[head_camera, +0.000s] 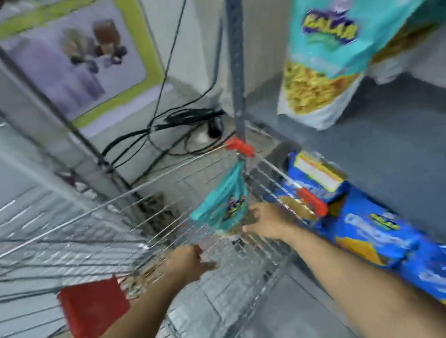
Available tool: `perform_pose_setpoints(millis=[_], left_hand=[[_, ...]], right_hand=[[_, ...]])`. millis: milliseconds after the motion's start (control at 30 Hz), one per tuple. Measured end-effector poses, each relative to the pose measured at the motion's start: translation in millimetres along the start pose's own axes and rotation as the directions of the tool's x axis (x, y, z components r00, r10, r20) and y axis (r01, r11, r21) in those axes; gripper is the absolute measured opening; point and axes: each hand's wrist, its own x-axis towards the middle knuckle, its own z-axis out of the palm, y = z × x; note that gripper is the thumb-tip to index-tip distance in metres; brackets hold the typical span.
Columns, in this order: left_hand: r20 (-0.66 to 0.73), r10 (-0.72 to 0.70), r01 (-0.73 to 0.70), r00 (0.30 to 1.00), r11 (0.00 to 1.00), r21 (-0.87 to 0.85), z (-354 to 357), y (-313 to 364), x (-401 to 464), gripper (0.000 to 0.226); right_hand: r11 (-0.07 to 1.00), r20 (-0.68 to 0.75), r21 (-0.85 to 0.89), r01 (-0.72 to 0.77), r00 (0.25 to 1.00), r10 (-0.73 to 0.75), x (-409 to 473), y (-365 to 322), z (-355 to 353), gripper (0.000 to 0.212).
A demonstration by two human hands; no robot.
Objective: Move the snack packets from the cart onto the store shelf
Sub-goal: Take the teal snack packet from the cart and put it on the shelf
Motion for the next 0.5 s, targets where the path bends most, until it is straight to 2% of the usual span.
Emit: perform_pose_setpoints(millis=[33, 67, 133, 200, 267, 367, 400, 433, 500], left_hand=[[-0.028, -0.022, 0.022, 0.999, 1.0, -0.017, 10, -8, 10, 0.072], [-0.06, -0.031, 0.023, 0.998, 0.992, -0.121, 17, -9, 17, 0.088], [-0.106, -0.026, -0.024, 0.994, 0.899, -0.437, 23, -6, 31, 0.102], [-0.165, 0.021, -0.131, 0.986, 0.709, -0.693, 25, 1, 51, 0.088], [-0.233, 0.036, -0.21, 0.972, 0.575, -0.79, 28, 7, 70, 0.071], [-0.258, 0.061, -0.262, 0.964, 0.353, -0.898, 28, 23, 80, 0.026], [-0.267, 0.046, -0.268, 0.963, 0.289, -0.919, 23, 28, 79, 0.016], [-0.278, 0.021, -0.274, 0.96, 0.257, -0.927, 20, 30, 81, 0.011], [-0.293, -0.001, -0.282, 0.956, 0.262, -0.923, 10, 28, 84, 0.01]], right_hand=[[1.0, 0.036, 0.001, -0.015, 0.999, 0.015, 19, 3, 5, 0.052], [1.0, 0.04, -0.003, -0.029, 0.999, 0.029, 37, 6, 6, 0.062], [0.996, 0.053, 0.07, -0.049, 0.998, 0.045, 66, 12, 5, 0.074], [0.986, 0.119, 0.147, -0.076, 0.991, 0.059, 84, 12, -1, 0.079], [0.985, 0.184, 0.159, -0.072, 0.982, 0.042, 93, 10, -8, 0.074], [0.971, 0.266, 0.225, -0.084, 0.964, 0.022, 107, 1, -9, 0.05], [0.967, 0.265, 0.239, -0.088, 0.964, 0.022, 110, -1, -7, 0.049], [0.962, 0.26, 0.259, -0.088, 0.965, 0.018, 114, -1, -4, 0.059], [0.948, 0.218, 0.308, -0.082, 0.976, 0.013, 114, -2, -2, 0.083]])
